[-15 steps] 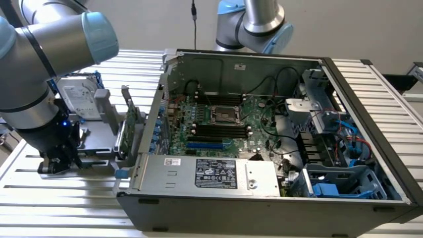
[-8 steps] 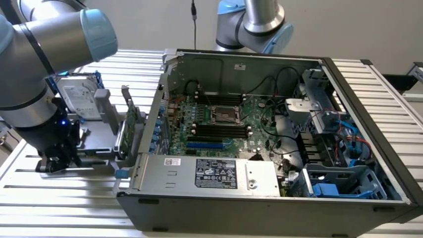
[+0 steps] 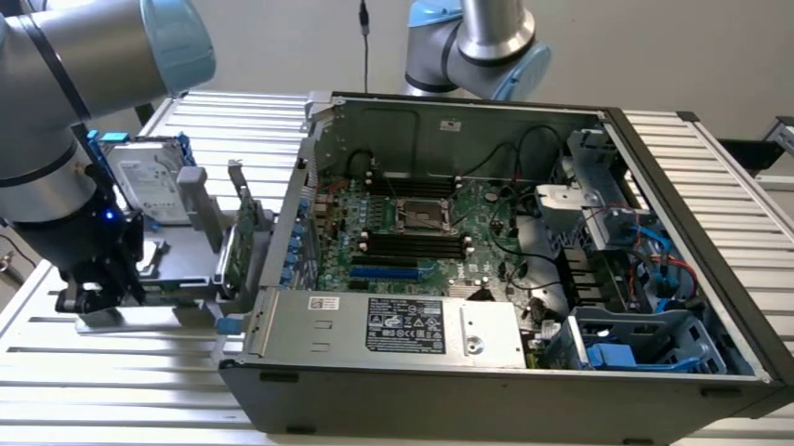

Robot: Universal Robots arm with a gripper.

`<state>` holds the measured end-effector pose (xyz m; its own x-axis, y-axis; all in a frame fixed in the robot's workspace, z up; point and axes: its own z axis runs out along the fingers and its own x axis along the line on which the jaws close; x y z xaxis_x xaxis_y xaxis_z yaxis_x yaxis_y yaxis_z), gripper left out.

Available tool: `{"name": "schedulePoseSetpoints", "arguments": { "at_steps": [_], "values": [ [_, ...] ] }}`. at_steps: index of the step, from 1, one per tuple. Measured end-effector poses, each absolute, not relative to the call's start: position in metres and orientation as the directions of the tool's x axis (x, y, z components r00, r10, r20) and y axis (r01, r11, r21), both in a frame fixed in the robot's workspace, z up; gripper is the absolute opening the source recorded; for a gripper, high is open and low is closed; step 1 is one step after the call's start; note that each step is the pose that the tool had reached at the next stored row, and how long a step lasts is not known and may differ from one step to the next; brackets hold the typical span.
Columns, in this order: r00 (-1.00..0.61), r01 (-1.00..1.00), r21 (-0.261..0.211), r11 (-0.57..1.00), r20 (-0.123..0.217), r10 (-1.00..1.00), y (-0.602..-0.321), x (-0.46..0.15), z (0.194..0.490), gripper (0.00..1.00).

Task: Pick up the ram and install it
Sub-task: 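Pick up the ram and move it above insertion slot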

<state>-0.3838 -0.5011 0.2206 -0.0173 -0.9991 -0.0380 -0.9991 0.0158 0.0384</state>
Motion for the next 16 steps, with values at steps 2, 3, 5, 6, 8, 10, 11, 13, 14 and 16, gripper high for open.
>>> {"name": "schedulePoseSetpoints", "arguments": {
  "at_steps": [2, 3, 5, 6, 8, 10, 11, 13, 14, 16],
  "values": [
    [-0.017, -0.999, 0.038, 0.016, -0.038, -0.999, -0.501, -0.384, 0.227, 0.14],
    [-0.018, -0.999, 0.039, 0.016, -0.038, -0.999, -0.501, -0.384, 0.230, 0.14],
    [-0.018, -0.999, 0.038, 0.016, -0.038, -0.999, -0.501, -0.384, 0.237, 0.14],
    [-0.018, -0.999, 0.038, 0.016, -0.038, -0.999, -0.501, -0.384, 0.241, 0.14],
    [-0.018, -0.999, 0.038, 0.017, -0.038, -0.999, -0.501, -0.384, 0.248, 0.14],
    [-0.018, -0.999, 0.038, 0.017, -0.038, -0.999, -0.501, -0.384, 0.255, 0.14],
    [-0.018, -0.999, 0.038, 0.017, -0.038, -0.999, -0.501, -0.384, 0.260, 0.14],
    [-0.018, -0.999, 0.039, 0.017, -0.038, -0.999, -0.501, -0.384, 0.269, 0.14],
    [-0.018, -0.999, 0.039, 0.017, -0.038, -0.999, -0.501, -0.384, 0.274, 0.14],
    [-0.018, -0.999, 0.039, 0.017, -0.038, -0.999, -0.501, -0.384, 0.283, 0.14]
  ]
}}
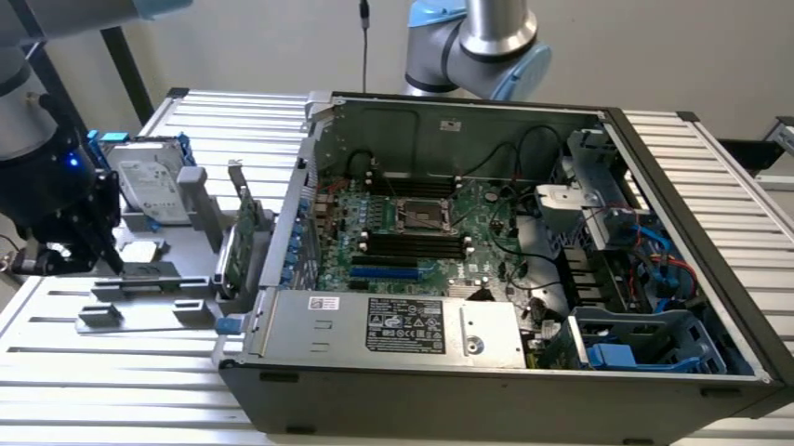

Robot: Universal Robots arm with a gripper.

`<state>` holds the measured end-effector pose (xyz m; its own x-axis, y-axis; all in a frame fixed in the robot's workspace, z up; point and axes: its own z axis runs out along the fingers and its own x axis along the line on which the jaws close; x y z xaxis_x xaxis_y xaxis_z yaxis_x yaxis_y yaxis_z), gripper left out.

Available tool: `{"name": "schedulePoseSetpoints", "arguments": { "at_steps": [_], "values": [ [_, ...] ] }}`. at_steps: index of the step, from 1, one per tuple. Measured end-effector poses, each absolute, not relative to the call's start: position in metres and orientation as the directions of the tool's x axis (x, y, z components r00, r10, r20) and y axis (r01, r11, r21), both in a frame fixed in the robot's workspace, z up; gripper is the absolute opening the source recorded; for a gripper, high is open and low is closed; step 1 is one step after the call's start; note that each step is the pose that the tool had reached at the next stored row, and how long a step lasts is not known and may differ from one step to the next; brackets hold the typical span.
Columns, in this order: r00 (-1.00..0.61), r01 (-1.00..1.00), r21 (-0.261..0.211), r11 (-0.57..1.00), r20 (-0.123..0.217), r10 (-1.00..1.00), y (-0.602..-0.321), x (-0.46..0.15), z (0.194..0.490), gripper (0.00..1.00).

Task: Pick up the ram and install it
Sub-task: 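Pick up the ram and move it above insertion slot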

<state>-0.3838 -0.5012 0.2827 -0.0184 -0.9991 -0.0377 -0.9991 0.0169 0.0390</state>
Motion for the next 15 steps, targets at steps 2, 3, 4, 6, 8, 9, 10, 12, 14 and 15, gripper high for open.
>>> {"name": "schedulePoseSetpoints", "arguments": {
  "at_steps": [2, 3, 4, 6, 8, 9, 10, 12, 14, 15],
  "values": [
    [-0.018, -0.999, 0.040, 0.017, -0.038, -0.999, -0.501, -0.384, 0.292, 0.14],
    [-0.018, -0.999, 0.040, 0.017, -0.038, -0.999, -0.501, -0.383, 0.296, 0.14],
    [-0.018, -0.999, 0.041, 0.017, -0.038, -0.999, -0.501, -0.383, 0.301, 0.14],
    [-0.019, -0.999, 0.043, 0.017, -0.038, -0.999, -0.501, -0.383, 0.310, 0.14],
    [-0.019, -0.999, 0.045, 0.017, -0.038, -0.999, -0.501, -0.382, 0.319, 0.14],
    [-0.019, -0.999, 0.046, 0.017, -0.038, -0.999, -0.501, -0.381, 0.323, 0.14],
    [-0.019, -0.999, 0.047, 0.017, -0.038, -0.999, -0.501, -0.380, 0.328, 0.14],
    [-0.019, -0.999, 0.050, 0.017, -0.038, -0.999, -0.501, -0.377, 0.337, 0.14],
    [-0.019, -0.998, 0.054, 0.017, -0.037, -0.999, -0.501, -0.372, 0.346, 0.14],
    [-0.019, -0.998, 0.056, 0.017, -0.038, -0.999, -0.501, -0.369, 0.351, 0.14]
  ]
}}
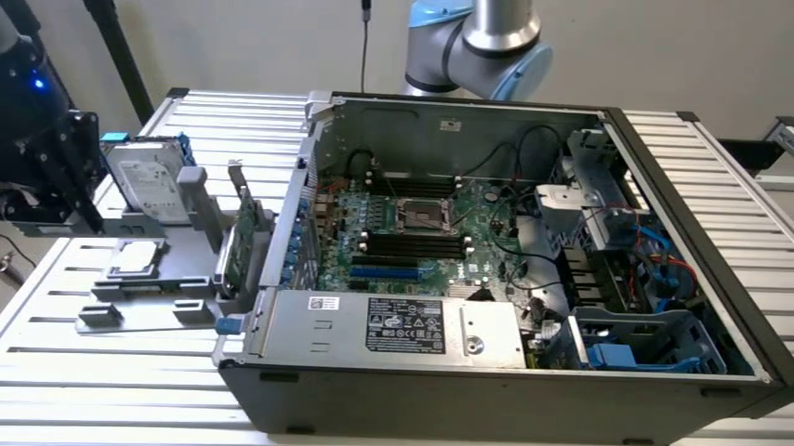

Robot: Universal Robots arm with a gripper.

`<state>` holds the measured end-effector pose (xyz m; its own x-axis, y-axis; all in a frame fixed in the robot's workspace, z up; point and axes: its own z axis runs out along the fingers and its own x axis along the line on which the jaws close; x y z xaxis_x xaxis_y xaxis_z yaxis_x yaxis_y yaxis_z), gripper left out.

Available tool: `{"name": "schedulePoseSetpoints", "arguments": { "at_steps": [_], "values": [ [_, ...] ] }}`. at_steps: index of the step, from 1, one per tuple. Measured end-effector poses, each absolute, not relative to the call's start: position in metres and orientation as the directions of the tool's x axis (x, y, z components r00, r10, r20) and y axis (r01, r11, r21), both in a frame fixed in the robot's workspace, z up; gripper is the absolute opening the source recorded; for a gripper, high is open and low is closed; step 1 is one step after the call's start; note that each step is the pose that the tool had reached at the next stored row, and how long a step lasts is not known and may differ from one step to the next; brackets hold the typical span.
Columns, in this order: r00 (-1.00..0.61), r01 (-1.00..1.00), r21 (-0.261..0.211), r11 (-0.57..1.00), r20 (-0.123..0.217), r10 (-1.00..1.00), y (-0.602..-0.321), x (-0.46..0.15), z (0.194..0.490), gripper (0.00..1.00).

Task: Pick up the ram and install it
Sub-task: 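Pick up the ram and move it above insertion slot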

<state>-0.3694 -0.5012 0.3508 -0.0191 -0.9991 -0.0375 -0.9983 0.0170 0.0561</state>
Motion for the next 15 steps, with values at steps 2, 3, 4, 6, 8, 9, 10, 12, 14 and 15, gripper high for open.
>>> {"name": "schedulePoseSetpoints", "arguments": {
  "at_steps": [2, 3, 4, 6, 8, 9, 10, 12, 14, 15],
  "values": [
    [-0.019, -0.998, 0.061, 0.017, -0.038, -0.999, -0.501, -0.362, 0.360, 0.14],
    [-0.019, -0.998, 0.064, 0.017, -0.037, -0.999, -0.501, -0.358, 0.363, 0.14],
    [-0.020, -0.998, 0.067, 0.017, -0.037, -0.999, -0.501, -0.354, 0.366, 0.14],
    [-0.020, -0.997, 0.072, 0.017, -0.037, -0.999, -0.501, -0.344, 0.372, 0.14],
    [-0.020, -0.997, 0.076, 0.017, -0.037, -0.999, -0.501, -0.335, 0.378, 0.14],
    [-0.020, -0.997, 0.077, 0.017, -0.037, -0.999, -0.501, -0.331, 0.381, 0.14],
    [-0.020, -0.997, 0.078, 0.017, -0.037, -0.999, -0.501, -0.326, 0.384, 0.14],
    [-0.020, -0.997, 0.080, 0.017, -0.037, -0.999, -0.501, -0.317, 0.388, 0.14],
    [-0.020, -0.997, 0.081, 0.017, -0.037, -0.999, -0.501, -0.308, 0.390, 0.14],
    [-0.020, -0.997, 0.082, 0.017, -0.037, -0.999, -0.501, -0.304, 0.391, 0.14]
  ]
}}
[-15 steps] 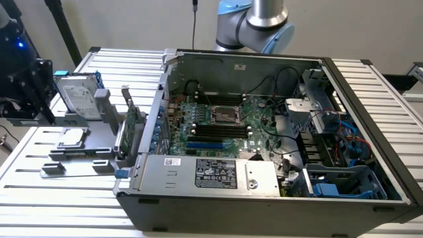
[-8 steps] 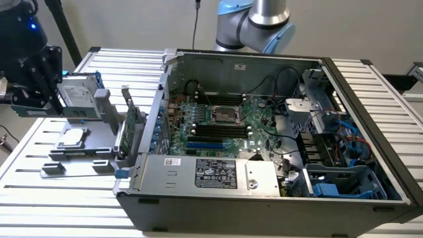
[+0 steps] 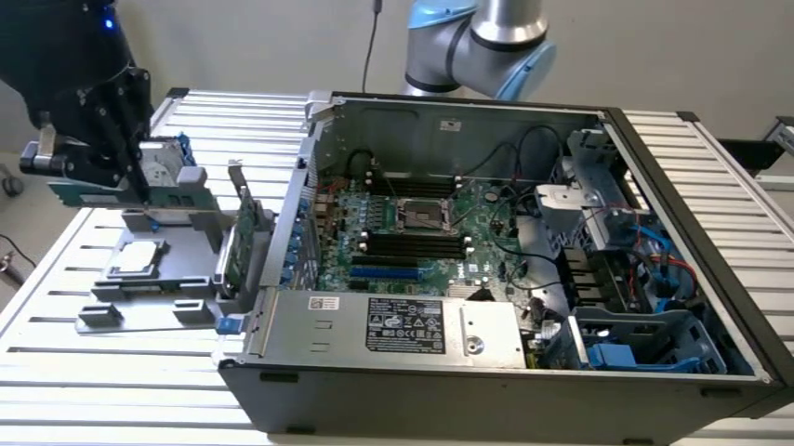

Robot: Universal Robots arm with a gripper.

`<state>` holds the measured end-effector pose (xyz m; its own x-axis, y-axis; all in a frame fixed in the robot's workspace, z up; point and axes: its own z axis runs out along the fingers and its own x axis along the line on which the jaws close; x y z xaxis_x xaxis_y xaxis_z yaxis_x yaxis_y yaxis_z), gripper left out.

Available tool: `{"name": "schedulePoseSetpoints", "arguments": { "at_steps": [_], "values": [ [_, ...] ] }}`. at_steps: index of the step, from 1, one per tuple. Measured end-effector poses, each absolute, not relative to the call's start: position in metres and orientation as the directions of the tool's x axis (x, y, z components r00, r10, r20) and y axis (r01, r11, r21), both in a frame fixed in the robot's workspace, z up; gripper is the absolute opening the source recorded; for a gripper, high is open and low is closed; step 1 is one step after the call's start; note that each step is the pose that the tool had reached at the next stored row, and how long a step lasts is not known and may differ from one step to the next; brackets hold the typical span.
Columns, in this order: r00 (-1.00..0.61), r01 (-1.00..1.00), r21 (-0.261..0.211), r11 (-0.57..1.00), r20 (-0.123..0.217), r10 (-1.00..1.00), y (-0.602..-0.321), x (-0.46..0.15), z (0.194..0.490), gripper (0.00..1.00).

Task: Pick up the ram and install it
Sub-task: 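Pick up the ram and move it above insertion slot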

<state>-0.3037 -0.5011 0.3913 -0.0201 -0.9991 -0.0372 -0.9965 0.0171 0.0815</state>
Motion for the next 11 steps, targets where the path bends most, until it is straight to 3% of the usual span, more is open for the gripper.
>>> {"name": "schedulePoseSetpoints", "arguments": {
  "at_steps": [11],
  "values": [
    [-0.020, -0.996, 0.082, 0.017, -0.039, -0.999, -0.501, -0.254, 0.393, 0.14]
  ]
}}
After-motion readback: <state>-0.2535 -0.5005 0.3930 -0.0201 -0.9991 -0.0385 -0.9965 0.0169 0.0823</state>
